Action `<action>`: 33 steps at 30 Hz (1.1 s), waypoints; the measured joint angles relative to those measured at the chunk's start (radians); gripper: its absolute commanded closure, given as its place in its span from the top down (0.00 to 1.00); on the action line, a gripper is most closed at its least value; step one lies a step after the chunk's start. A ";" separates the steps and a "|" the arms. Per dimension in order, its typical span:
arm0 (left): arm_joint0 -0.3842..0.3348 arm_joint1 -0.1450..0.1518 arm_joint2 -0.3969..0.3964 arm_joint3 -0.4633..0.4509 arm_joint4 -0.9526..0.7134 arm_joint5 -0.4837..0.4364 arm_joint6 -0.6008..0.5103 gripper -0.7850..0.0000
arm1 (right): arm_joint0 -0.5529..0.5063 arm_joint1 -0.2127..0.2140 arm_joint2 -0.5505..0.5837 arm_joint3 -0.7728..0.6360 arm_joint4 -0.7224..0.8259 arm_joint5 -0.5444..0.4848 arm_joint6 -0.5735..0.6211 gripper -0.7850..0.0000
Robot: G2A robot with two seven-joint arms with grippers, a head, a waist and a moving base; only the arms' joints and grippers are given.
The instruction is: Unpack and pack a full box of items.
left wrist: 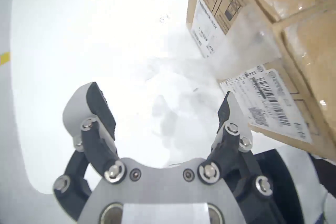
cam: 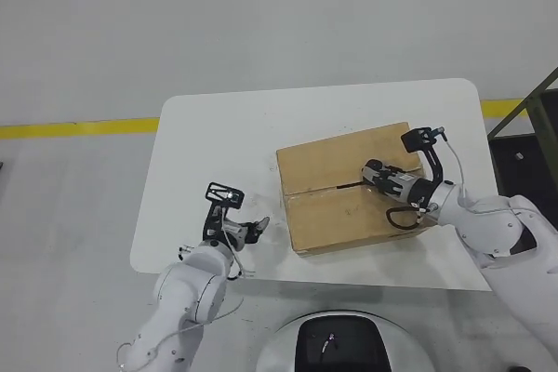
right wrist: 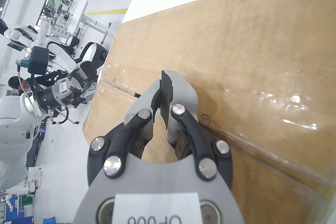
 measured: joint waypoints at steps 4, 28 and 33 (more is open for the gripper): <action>-0.007 -0.009 0.060 0.038 0.098 0.002 0.036 1.00 | 0.000 0.000 0.000 0.000 -0.002 0.002 0.002 0.00; -0.144 -0.082 0.206 0.262 0.205 0.089 0.200 0.16 | 0.007 -0.006 -0.008 -0.001 -0.008 0.009 -0.002 0.00; -0.132 -0.088 0.203 0.248 0.242 0.098 0.201 0.00 | 0.011 -0.008 -0.011 0.001 -0.009 0.009 0.000 0.00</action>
